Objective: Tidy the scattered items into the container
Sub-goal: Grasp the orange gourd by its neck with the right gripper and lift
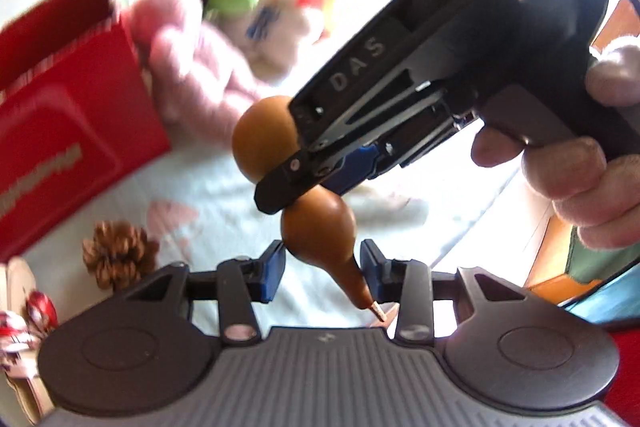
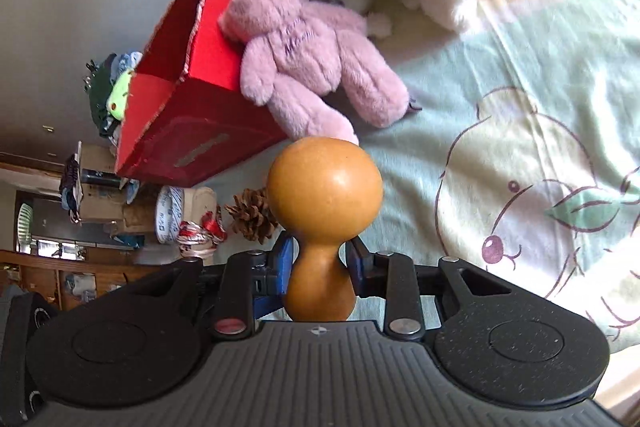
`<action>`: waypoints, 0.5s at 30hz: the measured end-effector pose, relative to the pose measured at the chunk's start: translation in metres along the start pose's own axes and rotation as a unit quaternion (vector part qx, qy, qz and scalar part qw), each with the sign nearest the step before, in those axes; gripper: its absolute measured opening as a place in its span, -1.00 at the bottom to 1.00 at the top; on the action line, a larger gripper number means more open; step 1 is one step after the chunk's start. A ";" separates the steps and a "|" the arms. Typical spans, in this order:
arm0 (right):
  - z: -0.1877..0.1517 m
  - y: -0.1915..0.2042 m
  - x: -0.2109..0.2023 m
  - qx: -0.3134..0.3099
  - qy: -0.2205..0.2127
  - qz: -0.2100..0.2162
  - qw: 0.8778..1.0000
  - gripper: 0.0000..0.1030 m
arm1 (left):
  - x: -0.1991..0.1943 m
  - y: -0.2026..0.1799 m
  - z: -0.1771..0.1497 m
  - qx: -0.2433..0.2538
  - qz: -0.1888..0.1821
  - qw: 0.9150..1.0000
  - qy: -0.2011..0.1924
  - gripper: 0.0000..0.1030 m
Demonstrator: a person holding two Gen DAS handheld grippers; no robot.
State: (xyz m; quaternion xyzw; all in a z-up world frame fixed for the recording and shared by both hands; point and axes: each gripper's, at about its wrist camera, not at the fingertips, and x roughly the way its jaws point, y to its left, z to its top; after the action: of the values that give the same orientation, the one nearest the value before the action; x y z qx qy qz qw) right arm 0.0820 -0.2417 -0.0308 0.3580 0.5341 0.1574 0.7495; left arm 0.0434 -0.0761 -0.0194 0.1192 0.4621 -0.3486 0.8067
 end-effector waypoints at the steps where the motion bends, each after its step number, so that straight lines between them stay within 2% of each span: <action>1: 0.003 0.004 -0.007 -0.003 -0.012 0.005 1.000 -0.39 | -0.005 0.001 0.005 -0.001 -0.003 1.000 -0.009 -0.25; 3: 0.012 0.013 -0.018 -0.010 -0.034 0.014 0.999 -0.39 | -0.017 0.009 0.018 0.001 -0.005 1.000 -0.030 -0.27; 9: 0.046 0.073 -0.014 -0.052 -0.077 0.024 0.995 -0.39 | -0.055 0.012 0.051 0.013 0.002 0.996 -0.086 -0.30; 12: 0.069 0.103 -0.012 -0.080 -0.088 0.027 0.993 -0.40 | -0.081 0.029 0.080 0.019 0.012 0.994 -0.105 -0.30; 15: 0.091 0.136 0.001 -0.101 -0.088 0.031 0.991 -0.40 | -0.097 0.061 0.098 0.020 0.024 0.993 -0.118 -0.30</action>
State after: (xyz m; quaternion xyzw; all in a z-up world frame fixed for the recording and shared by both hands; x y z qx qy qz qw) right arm 0.1857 -0.1805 0.0801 0.3097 0.4360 0.2013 0.8207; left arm 0.1178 -0.0379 0.1066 0.1049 0.3537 -0.3499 0.8611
